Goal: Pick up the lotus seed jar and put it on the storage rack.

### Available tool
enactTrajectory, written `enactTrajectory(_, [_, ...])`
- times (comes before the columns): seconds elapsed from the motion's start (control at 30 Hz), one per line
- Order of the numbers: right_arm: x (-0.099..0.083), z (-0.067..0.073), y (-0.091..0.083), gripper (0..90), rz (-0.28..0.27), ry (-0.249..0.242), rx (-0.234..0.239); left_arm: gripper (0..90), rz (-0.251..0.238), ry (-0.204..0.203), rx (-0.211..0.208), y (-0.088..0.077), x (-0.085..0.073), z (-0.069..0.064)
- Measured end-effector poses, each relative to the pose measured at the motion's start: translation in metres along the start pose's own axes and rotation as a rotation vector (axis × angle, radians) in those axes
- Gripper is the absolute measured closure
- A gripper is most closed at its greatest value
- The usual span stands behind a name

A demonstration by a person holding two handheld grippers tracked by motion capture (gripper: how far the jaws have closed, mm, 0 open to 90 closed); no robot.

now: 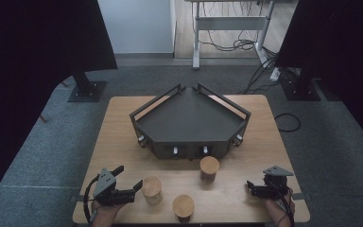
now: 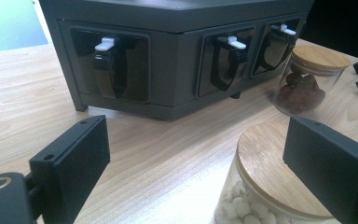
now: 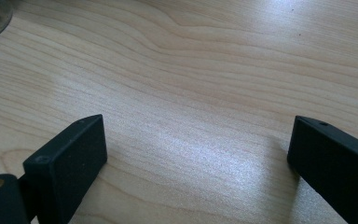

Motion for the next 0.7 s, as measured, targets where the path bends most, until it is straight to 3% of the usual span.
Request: enactTrajectory(0.7, [0.0000, 0.0000, 0.0000, 3.9, 0.000, 0.000, 0.000, 6.9, -0.010, 0.011, -0.026, 0.0008, 0.0018, -0.0044])
Point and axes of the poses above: each handheld gripper's, and its own axes: y roughly forward along the jaws, x roughly out of its top, z roughly to its left, the point moved 6 cm from there along y, roughly forward along the jaws, and after that the axes turned 14 degrees about z, right-handed, at the moved point
